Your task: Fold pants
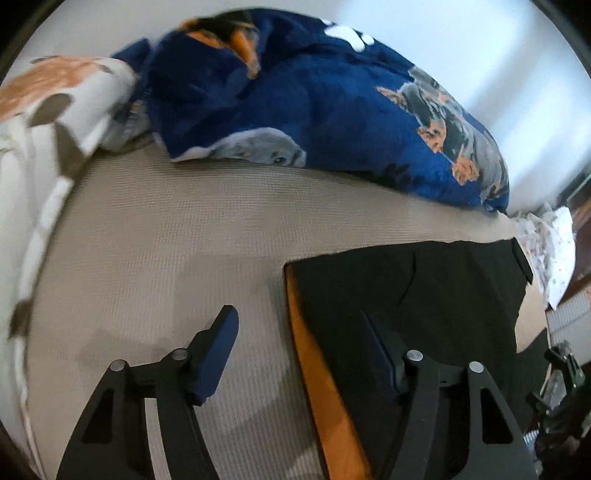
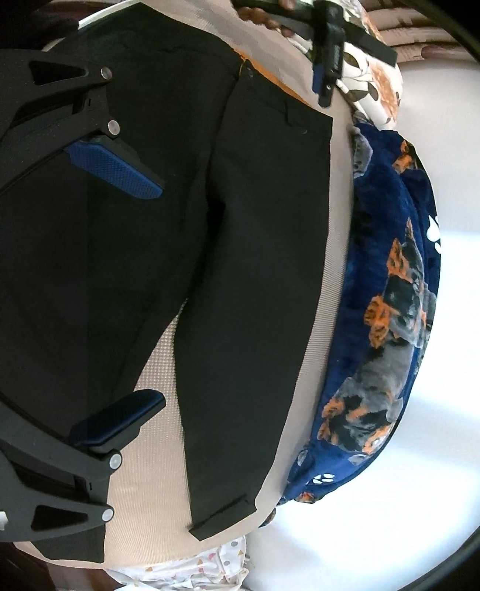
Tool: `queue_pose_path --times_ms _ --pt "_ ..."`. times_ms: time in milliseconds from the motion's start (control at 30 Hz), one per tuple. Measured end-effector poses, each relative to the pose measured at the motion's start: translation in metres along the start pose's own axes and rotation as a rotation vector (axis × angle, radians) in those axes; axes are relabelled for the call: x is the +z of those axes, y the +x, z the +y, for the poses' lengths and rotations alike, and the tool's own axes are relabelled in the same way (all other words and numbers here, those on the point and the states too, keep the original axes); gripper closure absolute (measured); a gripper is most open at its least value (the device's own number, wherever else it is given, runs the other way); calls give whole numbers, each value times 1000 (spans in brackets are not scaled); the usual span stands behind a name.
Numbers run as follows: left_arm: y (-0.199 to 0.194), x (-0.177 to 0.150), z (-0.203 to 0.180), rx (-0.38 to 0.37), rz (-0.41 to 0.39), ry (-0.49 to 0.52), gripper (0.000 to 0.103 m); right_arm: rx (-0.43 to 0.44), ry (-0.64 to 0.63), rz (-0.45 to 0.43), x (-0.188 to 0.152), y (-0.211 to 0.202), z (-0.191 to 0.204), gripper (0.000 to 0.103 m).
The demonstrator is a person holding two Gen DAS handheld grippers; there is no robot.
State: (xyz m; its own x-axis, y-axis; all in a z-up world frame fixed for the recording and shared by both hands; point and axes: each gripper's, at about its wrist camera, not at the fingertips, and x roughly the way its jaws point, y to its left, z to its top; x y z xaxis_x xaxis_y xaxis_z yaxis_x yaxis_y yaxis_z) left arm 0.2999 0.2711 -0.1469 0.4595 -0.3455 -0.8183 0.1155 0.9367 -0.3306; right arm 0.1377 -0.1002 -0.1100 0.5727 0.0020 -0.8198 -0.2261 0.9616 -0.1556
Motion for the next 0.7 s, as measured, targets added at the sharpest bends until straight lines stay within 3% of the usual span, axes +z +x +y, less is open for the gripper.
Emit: queue_pose_path --times_ms 67,267,300,333,367,500,633,700 --pt "13 8 1 9 30 7 36 -2 2 12 0 3 -1 1" --pt "33 24 5 -146 74 -35 36 2 23 39 -1 11 -5 1" --pt "33 26 7 -158 75 -63 42 5 26 41 -1 12 -5 1" --pt "33 28 9 -160 76 -85 77 8 31 42 0 12 -6 1" --pt "35 27 6 -121 84 -67 90 11 35 42 0 13 -6 1" --pt "26 17 -21 20 21 39 93 15 46 45 -1 14 -6 1" --pt "0 7 -39 56 -91 38 94 43 79 60 -1 17 -15 1" --pt "-22 -2 -57 56 -155 58 94 106 121 63 2 18 -23 1"
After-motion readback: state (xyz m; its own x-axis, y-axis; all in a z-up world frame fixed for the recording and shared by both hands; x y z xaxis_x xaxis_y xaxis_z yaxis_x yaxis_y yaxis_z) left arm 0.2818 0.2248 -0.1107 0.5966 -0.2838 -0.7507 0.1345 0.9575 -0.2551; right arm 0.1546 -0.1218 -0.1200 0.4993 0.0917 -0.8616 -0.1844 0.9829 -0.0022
